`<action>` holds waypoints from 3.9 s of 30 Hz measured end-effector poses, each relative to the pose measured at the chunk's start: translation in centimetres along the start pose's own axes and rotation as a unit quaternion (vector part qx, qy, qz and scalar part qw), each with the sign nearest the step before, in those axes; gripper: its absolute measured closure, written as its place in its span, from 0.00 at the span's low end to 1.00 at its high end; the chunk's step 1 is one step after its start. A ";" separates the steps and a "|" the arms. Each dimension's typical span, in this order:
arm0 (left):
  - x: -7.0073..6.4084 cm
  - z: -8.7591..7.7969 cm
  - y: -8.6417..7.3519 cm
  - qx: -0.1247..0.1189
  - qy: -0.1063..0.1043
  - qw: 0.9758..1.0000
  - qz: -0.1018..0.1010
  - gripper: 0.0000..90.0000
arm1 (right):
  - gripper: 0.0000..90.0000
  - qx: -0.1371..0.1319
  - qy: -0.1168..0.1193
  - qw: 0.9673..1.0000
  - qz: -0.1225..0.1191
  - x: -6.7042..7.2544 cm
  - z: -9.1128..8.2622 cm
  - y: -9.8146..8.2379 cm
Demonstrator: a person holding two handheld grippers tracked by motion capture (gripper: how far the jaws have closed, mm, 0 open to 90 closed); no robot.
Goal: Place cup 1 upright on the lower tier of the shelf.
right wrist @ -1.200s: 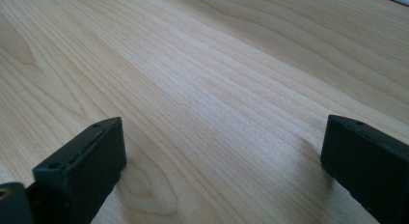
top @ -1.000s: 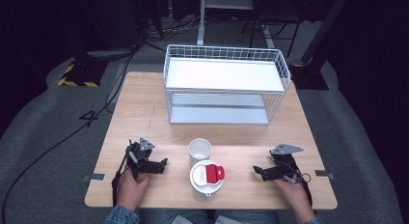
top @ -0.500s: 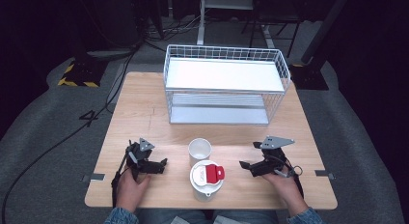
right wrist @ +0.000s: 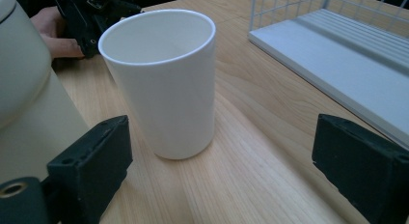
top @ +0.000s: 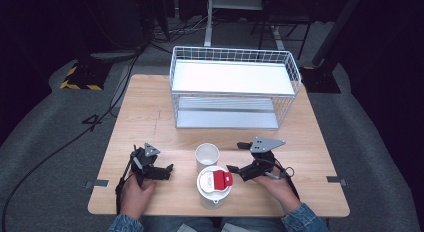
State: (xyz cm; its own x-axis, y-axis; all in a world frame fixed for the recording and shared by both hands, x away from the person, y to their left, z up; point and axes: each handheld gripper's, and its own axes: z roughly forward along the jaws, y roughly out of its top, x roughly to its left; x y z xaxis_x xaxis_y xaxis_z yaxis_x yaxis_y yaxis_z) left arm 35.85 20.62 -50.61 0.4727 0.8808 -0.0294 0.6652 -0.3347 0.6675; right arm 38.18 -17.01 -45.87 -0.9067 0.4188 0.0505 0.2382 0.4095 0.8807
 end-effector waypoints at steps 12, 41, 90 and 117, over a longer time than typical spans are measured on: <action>0.0 0.0 0.0 0.000 0.000 1.000 0.000 0.01 | 0.13 -0.020 0.059 0.998 0.009 -0.3 3.3 0.2; 0.0 0.0 0.0 0.001 0.000 1.000 0.001 0.01 | 0.17 -0.009 0.073 0.997 -0.031 0.4 8.4 0.7; 0.0 0.0 0.0 0.001 0.000 1.000 0.001 0.01 | 0.25 -0.025 -0.001 0.998 -0.050 -0.5 8.1 4.3; 0.0 0.0 0.1 0.001 -0.001 1.000 0.000 0.00 | 0.25 -0.027 -0.123 0.992 0.004 -6.6 5.6 6.3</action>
State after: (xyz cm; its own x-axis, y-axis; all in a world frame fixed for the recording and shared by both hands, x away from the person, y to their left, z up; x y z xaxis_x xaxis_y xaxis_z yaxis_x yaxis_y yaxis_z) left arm 35.91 20.60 -50.60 0.4748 0.8796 -0.0312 0.6661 -0.3359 0.6660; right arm 47.57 -12.70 -43.31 -0.7909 0.6096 -0.0529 0.2203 0.3643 0.9048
